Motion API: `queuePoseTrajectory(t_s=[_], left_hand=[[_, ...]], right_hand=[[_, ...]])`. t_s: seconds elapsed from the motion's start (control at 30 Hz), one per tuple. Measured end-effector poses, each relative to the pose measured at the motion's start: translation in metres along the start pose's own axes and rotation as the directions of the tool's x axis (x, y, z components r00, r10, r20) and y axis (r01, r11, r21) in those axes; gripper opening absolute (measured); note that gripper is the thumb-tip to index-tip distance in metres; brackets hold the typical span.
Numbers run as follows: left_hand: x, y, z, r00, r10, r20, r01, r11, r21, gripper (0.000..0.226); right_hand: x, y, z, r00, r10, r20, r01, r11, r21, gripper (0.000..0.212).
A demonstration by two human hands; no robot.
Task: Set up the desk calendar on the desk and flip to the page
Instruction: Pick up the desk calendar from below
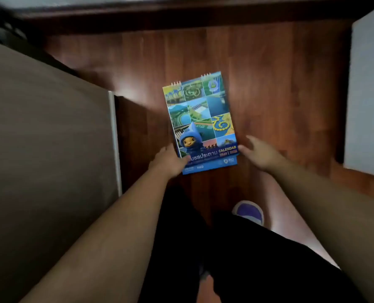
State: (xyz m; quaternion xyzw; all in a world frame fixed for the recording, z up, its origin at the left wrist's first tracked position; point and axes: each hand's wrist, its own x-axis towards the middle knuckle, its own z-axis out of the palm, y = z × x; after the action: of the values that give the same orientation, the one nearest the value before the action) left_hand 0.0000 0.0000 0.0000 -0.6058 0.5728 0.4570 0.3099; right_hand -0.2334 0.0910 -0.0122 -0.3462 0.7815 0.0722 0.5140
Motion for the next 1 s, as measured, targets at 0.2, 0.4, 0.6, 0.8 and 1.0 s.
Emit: queuePoseTrajectory(t_s=[0.2,0.4,0.6,0.8,1.0], left_hand=[[0.064,0.020,0.017,0.984,-0.177,-0.032,0.133,0.836,-0.533,0.087],[0.057,0.026,0.010,0.942,-0.335,0.030,0.204,0.496,-0.844,0.084],[-0.053,0.040,-0.034,0.957,-0.289,-0.016,0.121,0.450,-0.885,0.062],[-0.207,0.077,-0.122,0.939,-0.274,-0.207,-0.018,0.562,-0.827,0.069],[-0.384,0.101,-0.219,0.970,-0.022,-0.243,-0.214,0.405,-0.889,0.022]], right_hand=[[0.064,-0.021,0.030,0.974,0.151,-0.167,-0.086,0.936,0.343,0.035],[0.058,-0.024,0.047,0.959,0.284,-0.016,-0.185,0.664,0.725,0.072],[-0.049,-0.057,-0.003,0.941,0.325,-0.094,-0.144,0.636,0.758,0.053],[-0.196,-0.126,-0.095,0.920,0.294,-0.259,0.005,0.652,0.758,0.038],[-0.352,-0.198,-0.213,0.867,0.042,-0.496,0.313,0.729,0.609,0.031]])
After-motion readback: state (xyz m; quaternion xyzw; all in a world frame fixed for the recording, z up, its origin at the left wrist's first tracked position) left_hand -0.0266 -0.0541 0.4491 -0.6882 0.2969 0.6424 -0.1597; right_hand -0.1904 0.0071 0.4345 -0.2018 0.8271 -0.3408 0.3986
